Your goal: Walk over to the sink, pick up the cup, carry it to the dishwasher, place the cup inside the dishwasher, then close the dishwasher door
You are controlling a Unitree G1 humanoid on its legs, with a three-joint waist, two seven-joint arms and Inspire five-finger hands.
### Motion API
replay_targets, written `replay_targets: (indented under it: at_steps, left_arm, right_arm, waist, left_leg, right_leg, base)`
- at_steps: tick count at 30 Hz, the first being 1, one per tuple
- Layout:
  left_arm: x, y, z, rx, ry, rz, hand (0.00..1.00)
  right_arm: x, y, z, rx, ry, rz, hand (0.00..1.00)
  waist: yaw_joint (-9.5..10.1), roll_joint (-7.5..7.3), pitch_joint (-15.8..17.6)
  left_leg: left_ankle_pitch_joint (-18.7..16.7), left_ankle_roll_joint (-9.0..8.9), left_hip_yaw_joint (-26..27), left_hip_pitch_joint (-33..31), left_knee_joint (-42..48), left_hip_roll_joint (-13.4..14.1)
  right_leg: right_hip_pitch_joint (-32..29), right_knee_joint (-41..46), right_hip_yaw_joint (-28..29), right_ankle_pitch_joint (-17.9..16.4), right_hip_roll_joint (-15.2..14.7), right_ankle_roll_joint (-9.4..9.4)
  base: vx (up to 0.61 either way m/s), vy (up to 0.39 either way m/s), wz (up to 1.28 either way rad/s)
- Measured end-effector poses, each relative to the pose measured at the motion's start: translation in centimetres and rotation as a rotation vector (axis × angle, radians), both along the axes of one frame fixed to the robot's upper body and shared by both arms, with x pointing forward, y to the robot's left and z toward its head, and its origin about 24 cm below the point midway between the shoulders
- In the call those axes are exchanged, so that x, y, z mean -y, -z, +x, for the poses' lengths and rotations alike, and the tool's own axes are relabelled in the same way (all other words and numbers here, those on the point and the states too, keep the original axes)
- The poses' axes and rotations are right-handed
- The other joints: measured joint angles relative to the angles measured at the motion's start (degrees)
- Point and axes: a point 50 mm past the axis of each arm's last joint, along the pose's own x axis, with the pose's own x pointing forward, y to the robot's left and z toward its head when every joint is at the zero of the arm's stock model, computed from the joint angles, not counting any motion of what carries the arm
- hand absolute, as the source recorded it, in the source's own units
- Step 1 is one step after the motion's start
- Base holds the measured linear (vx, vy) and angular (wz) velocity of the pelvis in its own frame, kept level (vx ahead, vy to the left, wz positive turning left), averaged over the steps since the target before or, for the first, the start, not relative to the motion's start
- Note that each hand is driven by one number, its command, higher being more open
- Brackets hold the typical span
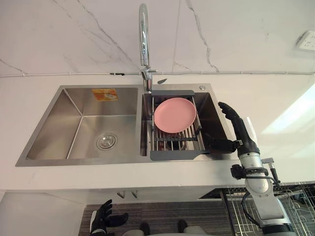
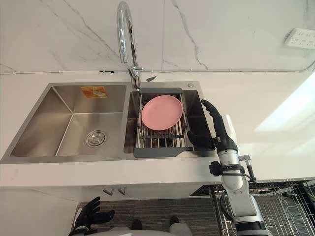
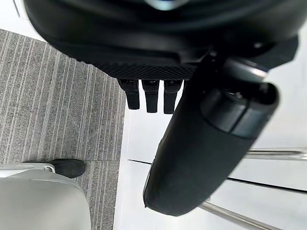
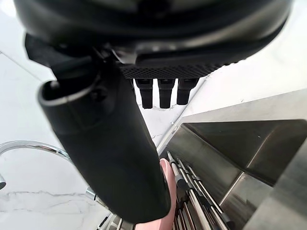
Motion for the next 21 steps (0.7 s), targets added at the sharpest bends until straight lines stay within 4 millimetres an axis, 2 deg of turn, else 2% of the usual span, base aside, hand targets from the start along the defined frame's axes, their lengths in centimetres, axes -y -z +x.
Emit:
replay_targets:
  at_steps: [10,17,21]
  left_arm:
    - [0.3,0.3,-0.5,-0.029,0.002,-0.032,0.90]
    - [0.2,0.8,-1.9,-0.072,-0.030,-0.060,0.90]
    - [0.1,0.9,-2.6,-0.089,-0.036,-0.059,0.90]
  right_arm:
    - [0.1,0.0,0.3,-0.005,0.048,-0.073,0.90]
    - [-0.2,-1.2,1.4,0.043,0.047,-0.144,0.90]
    - [0.0,-1.7,2.7,0.040,0.012,-0.215,0.90]
  waist:
    - [0.44,0.58,0.1]
    - [1.41,0.63,0.1]
    - [1.72,0.59,0.1]
  left_leg:
    - [-0.2,-0.32,-0.2,2.9,0.5,0.4]
    - [-0.1,-0.96,-2.4,1.8,0.4,0.4]
    - [0.5,-1.01,-3.0,-0.1,0.3,0.4]
  right_leg:
    - [3.3,0.6,-0.2,-0.1,0.3,-0.11]
    - [3.4,0.4,-2.3,-0.7,0.0,-0.39]
    - [1.7,0.3,-3.1,-0.7,0.0,-0.41]
  base:
    - [-0.03,-0.016,0.00]
    - [-0.07,-0.027,0.16]
    - [0.00,-0.024,0.11]
